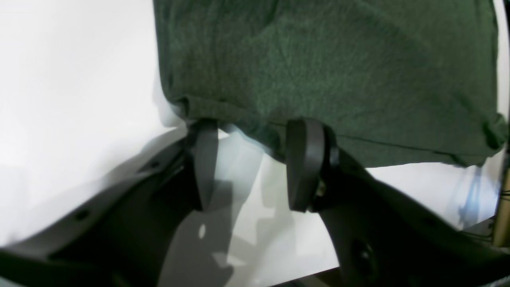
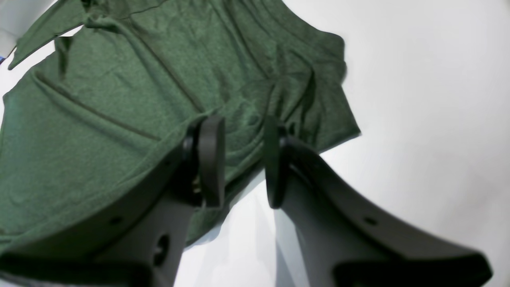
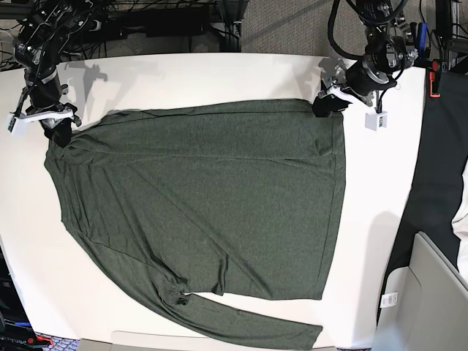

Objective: Fold the T-shirt properly
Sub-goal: 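Drag the held shoulder corners along the table to straighten the shirt, then pull both held corners apart again to smooth the shirt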

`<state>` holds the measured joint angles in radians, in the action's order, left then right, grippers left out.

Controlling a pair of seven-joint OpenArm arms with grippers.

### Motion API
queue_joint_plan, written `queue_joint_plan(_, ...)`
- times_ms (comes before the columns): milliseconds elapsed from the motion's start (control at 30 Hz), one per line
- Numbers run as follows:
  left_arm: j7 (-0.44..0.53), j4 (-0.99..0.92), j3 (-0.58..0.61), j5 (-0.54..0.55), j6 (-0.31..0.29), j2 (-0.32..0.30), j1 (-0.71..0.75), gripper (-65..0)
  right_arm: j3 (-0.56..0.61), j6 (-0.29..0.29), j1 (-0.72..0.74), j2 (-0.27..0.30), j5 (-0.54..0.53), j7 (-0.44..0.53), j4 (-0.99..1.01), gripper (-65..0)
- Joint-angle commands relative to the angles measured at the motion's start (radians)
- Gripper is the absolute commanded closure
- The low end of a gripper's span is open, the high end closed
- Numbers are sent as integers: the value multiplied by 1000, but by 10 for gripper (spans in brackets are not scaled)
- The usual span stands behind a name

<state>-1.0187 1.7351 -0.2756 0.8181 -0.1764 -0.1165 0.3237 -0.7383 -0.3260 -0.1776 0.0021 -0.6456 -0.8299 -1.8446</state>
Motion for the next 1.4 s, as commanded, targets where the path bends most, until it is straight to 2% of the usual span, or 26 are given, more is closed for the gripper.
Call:
queue_joint_plan(0,-50,-11,3,-42,24,-1,4,-277,-4,-11,5,11,-16,27,-23,-175)
queue_joint_plan(100,-50,-24,3,-42,24,-1,1,-271,-4,-11,5,11,-16,27,-23,-175)
queue_joint_plan(467,-55,-63,5,-42,24,-1,-27,-99,-4,-11,5,9,-16,28,-23,-175)
queue_joint_plan(600,-56,-51,3,-42,24,-2,-25,0,-4,-11,5,9,-16,28,-23,-175)
queue_joint_plan(900,-50,52,-1,-44,24,-7,2,-1,-4,-11,-10,8,-13,24,-20,-175)
queue_joint_plan(1167,-56,53,-124,-42,24,-16,44,-1,-4,-9,-59,14,-10,21,-17,-175)
queue_joint_plan(1367,-58,53,-129,-41,24,-36,78,-1,0,-9,-66,12,-10,21,-7,-176)
